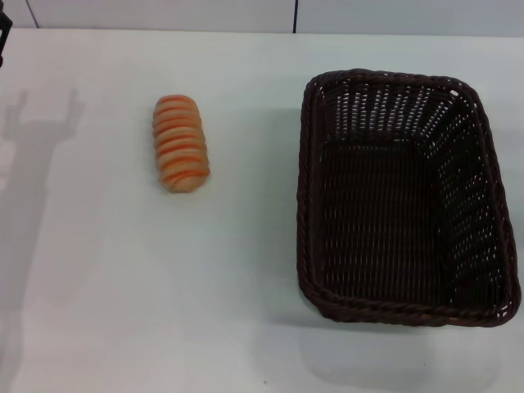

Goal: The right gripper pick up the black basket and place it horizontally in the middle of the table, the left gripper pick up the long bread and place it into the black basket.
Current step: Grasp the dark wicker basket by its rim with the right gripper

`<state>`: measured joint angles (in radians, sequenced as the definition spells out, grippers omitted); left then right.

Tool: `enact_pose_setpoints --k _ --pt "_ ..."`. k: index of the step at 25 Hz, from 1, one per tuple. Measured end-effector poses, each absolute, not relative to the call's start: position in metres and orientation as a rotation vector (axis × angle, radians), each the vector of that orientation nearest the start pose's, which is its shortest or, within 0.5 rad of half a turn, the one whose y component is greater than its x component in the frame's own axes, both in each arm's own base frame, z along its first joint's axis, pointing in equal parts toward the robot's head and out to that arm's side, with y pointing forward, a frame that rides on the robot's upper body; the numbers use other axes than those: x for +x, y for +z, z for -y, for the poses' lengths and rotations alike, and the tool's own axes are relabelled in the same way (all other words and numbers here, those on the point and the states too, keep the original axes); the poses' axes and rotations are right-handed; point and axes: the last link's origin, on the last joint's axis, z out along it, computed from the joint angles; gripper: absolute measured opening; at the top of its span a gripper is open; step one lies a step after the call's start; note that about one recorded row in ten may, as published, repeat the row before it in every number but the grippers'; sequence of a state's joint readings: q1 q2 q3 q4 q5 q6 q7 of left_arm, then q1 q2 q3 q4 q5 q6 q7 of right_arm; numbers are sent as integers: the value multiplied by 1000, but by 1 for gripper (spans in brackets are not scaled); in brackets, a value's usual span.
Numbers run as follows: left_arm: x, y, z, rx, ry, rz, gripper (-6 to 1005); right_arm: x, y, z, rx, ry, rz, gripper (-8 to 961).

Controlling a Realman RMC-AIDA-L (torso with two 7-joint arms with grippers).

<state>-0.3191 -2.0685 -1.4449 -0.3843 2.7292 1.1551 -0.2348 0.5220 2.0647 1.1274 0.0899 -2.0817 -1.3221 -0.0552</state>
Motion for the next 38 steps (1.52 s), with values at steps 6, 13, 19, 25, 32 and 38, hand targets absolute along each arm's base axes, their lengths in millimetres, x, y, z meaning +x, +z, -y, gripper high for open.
enact_pose_setpoints --k 6,13,19,25,32,38 --pt "-326 44 -338 -1335 -875 533 838 338 61 -358 -1152 627 -442 735" --pt "-326 45 -338 -1335 -874 531 836 334 56 -379 -1162 572 -529 734" --pt "-326 45 -337 -1334 -872 531 835 321 57 -389 -1154 452 -532 734" --pt "-327 45 -337 -1334 -868 529 834 307 67 -393 -1155 460 -592 733" --pt "-328 45 -337 -1334 -864 531 832 301 87 -392 -1163 524 -683 733" --pt "-327 46 -338 -1332 -867 526 831 294 98 -396 -1218 531 -719 732"
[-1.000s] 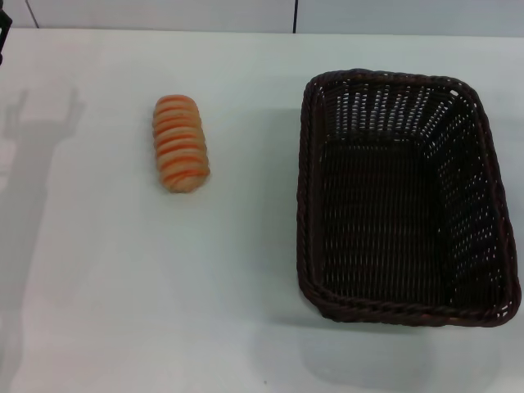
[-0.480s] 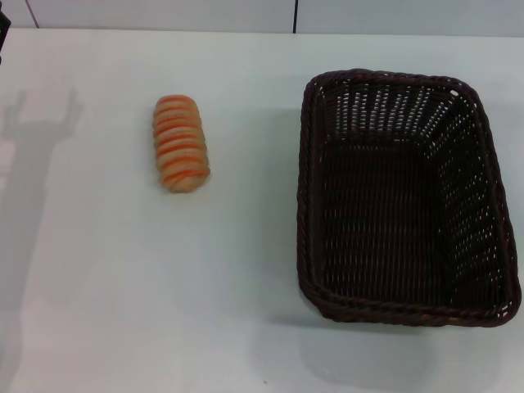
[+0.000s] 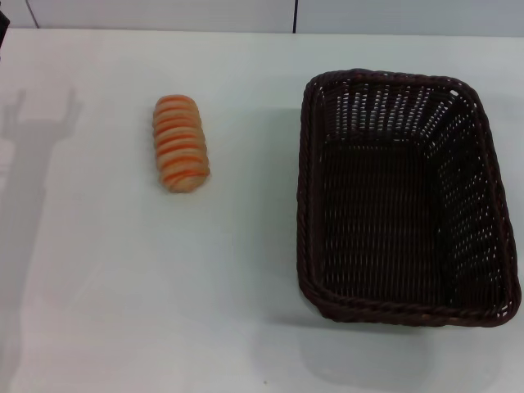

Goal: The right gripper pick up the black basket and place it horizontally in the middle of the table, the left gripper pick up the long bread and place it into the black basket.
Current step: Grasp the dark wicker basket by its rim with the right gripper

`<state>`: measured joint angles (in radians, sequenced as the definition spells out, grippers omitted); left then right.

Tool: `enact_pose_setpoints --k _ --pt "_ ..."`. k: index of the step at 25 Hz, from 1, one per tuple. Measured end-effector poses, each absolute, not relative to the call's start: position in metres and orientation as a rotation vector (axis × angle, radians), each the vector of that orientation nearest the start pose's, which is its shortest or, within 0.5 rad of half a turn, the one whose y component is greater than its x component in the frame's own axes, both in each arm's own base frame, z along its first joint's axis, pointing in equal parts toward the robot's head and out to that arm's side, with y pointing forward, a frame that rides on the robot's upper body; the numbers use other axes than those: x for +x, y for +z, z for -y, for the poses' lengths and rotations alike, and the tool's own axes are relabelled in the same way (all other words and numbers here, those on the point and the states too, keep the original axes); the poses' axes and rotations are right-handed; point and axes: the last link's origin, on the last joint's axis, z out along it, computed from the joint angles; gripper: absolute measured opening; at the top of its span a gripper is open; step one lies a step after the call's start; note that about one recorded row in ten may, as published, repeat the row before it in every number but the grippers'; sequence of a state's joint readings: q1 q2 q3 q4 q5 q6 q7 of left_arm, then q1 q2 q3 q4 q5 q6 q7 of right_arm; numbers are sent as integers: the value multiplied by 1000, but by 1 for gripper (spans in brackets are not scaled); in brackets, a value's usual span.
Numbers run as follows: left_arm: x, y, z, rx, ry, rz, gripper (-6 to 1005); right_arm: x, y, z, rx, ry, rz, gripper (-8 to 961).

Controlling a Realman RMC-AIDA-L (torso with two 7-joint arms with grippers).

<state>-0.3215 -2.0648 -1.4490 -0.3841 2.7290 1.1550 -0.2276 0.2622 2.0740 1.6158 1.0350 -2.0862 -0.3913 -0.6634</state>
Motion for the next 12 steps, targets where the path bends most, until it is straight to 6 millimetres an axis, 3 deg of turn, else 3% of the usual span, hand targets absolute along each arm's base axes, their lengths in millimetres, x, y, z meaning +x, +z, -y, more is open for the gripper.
enact_pose_setpoints --k 8,12 --pt "-325 48 -341 -1332 -871 518 829 281 108 -409 -1385 501 -762 732" --pt "-324 48 -342 -1332 -875 514 828 272 115 -411 -1445 450 -698 732"
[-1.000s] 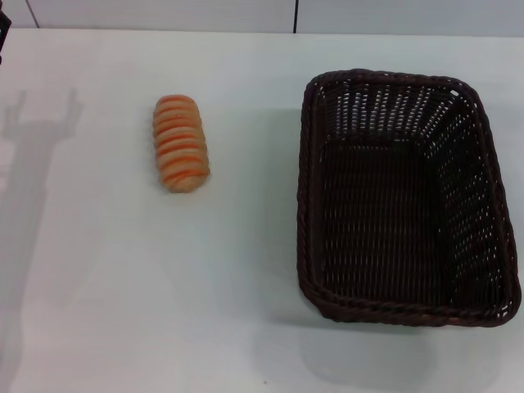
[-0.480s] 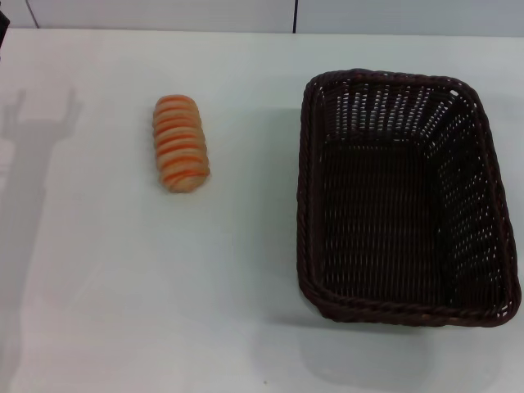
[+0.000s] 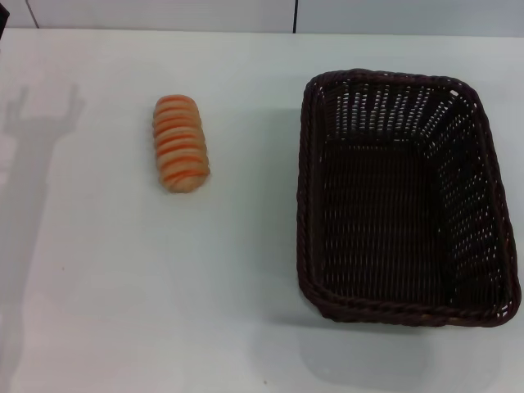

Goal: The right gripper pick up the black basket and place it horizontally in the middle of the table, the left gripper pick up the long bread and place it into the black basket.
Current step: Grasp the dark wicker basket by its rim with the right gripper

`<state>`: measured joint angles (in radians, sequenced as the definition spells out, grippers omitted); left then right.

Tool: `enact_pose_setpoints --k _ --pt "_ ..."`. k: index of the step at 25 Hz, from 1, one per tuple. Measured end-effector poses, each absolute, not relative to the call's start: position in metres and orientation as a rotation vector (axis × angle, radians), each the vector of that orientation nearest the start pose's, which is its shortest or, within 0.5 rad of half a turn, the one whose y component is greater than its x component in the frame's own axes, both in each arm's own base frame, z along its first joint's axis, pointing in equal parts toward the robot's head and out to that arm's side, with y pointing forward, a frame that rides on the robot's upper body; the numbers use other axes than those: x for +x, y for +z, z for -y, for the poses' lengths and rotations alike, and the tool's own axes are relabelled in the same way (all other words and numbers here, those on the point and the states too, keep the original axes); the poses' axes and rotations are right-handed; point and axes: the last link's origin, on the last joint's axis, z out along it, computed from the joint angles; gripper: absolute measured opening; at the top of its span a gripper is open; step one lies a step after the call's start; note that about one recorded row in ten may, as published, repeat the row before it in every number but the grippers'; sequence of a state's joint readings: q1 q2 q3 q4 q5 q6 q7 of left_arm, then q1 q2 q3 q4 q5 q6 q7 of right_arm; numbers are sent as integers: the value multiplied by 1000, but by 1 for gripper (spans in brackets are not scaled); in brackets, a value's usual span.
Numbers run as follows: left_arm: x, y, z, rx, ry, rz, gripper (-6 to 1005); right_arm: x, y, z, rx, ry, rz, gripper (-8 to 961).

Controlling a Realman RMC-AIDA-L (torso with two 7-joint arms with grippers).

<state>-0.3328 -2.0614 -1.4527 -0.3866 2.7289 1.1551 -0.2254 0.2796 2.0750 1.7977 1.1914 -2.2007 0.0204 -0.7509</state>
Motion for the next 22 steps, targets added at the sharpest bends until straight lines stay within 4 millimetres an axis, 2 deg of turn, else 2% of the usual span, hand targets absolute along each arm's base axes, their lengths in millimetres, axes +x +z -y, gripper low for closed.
enact_pose_setpoints --k 11,15,22 --pt "-319 48 -346 -1338 -884 505 826 251 135 -420 -1402 382 -489 731" --pt "-318 48 -347 -1338 -886 503 825 232 140 -424 -1414 402 -435 731" --pt "-317 49 -347 -1337 -893 497 823 199 134 -433 -1541 449 -453 732"
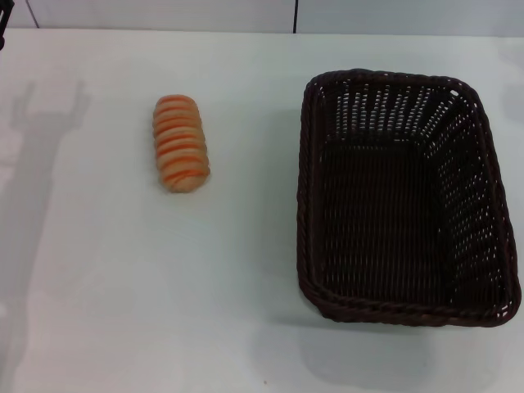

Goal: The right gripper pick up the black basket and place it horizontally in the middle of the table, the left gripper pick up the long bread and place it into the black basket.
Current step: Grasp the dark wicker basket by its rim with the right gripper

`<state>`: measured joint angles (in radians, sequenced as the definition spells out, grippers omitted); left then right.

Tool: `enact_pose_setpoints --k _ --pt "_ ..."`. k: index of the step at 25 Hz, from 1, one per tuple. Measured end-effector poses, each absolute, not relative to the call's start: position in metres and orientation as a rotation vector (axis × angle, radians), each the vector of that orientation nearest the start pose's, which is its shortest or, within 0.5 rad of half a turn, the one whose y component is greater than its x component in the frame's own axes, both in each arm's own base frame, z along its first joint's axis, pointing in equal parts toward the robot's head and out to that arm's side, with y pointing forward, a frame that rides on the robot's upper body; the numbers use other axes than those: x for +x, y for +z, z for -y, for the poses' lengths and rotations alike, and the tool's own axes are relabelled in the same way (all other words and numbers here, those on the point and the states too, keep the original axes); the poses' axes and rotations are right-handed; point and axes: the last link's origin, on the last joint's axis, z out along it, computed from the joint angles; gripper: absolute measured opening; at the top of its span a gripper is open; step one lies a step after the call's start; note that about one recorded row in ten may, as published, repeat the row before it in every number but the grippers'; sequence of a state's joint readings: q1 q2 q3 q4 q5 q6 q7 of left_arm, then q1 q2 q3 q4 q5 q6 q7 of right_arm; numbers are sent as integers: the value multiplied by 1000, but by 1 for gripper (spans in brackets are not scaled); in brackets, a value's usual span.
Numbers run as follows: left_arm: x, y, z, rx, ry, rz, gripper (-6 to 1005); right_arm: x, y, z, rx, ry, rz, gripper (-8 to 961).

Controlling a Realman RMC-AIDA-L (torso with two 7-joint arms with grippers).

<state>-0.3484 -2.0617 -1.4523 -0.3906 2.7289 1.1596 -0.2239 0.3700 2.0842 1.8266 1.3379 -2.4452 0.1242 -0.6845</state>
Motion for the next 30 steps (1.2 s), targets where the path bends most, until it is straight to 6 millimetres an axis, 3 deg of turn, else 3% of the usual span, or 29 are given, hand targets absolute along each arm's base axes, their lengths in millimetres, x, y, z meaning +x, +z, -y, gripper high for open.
enact_pose_setpoints --k 5,13,22,30 --pt "-316 49 -347 -1336 -896 494 822 185 133 -439 -1545 394 -387 732" --pt "-316 49 -347 -1336 -898 492 820 181 128 -441 -1565 382 -406 732" --pt "-315 48 -347 -1339 -902 488 818 180 111 -430 -1685 306 -684 731" --pt "-315 49 -347 -1336 -903 488 816 172 104 -405 -1777 162 -870 732"
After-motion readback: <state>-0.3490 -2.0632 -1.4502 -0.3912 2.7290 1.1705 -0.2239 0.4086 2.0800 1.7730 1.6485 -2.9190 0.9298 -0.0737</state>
